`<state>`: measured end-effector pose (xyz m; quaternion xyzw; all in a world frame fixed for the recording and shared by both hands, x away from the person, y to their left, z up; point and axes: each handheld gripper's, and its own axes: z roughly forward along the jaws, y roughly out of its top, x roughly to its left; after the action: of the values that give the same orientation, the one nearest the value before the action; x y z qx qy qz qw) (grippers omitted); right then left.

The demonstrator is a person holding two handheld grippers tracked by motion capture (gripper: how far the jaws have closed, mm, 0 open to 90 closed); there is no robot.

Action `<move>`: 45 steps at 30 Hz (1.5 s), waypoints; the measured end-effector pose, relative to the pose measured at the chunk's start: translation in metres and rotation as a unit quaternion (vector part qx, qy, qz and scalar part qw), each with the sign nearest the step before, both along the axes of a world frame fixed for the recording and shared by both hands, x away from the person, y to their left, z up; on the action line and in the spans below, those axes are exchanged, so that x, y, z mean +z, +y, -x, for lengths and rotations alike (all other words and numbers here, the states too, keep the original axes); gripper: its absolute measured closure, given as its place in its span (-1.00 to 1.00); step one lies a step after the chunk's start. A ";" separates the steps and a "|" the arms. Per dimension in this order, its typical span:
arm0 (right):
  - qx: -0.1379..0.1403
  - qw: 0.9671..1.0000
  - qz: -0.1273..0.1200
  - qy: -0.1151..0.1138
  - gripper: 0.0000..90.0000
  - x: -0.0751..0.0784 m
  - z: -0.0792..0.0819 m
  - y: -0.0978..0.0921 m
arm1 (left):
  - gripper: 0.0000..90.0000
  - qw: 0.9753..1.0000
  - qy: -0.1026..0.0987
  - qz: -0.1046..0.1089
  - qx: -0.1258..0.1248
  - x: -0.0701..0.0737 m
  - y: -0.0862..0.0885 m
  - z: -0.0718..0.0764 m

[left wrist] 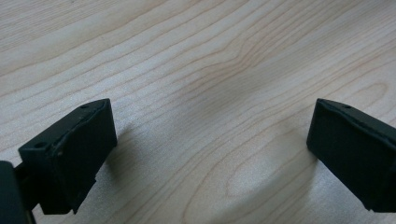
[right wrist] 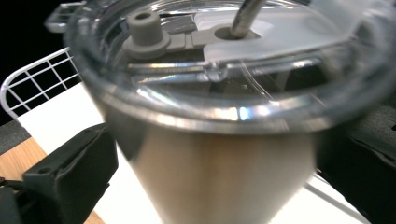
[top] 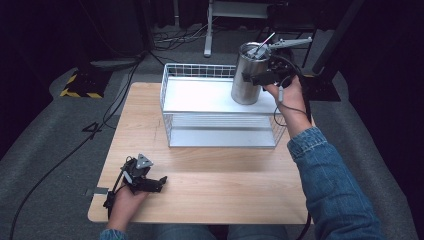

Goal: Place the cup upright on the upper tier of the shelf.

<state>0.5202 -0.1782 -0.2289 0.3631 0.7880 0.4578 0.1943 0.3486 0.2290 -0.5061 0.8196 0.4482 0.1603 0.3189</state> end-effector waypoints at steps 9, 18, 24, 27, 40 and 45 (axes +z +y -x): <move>0.011 1.000 -0.005 -0.018 -1.00 0.008 0.022 -0.012 | -0.95 1.000 0.000 0.000 0.001 0.000 0.000 0.000; 0.034 0.999 -0.009 -0.037 -1.00 0.016 0.055 -0.025 | -0.95 1.000 -0.001 0.001 0.001 0.000 0.000 0.000; 0.044 0.998 -0.008 -0.045 -0.99 0.018 0.074 -0.038 | -0.95 1.000 0.001 -0.001 -0.001 0.000 0.000 0.000; 0.046 0.998 -0.010 -0.047 -0.98 0.017 0.083 -0.045 | -0.95 1.000 -0.001 0.000 0.001 0.000 0.000 0.001; 0.060 0.997 -0.009 -0.054 -0.90 -0.002 0.106 -0.071 | -0.95 1.000 0.000 0.000 0.001 0.000 0.000 0.001; 0.070 0.996 0.003 -0.048 -0.79 -0.013 0.113 -0.079 | -0.95 1.000 0.000 0.001 0.001 0.000 0.000 0.001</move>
<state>0.4071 -0.2568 -0.2421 0.2836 0.8025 0.4851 0.2005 0.3477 0.2289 -0.5062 0.8188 0.4492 0.1608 0.3193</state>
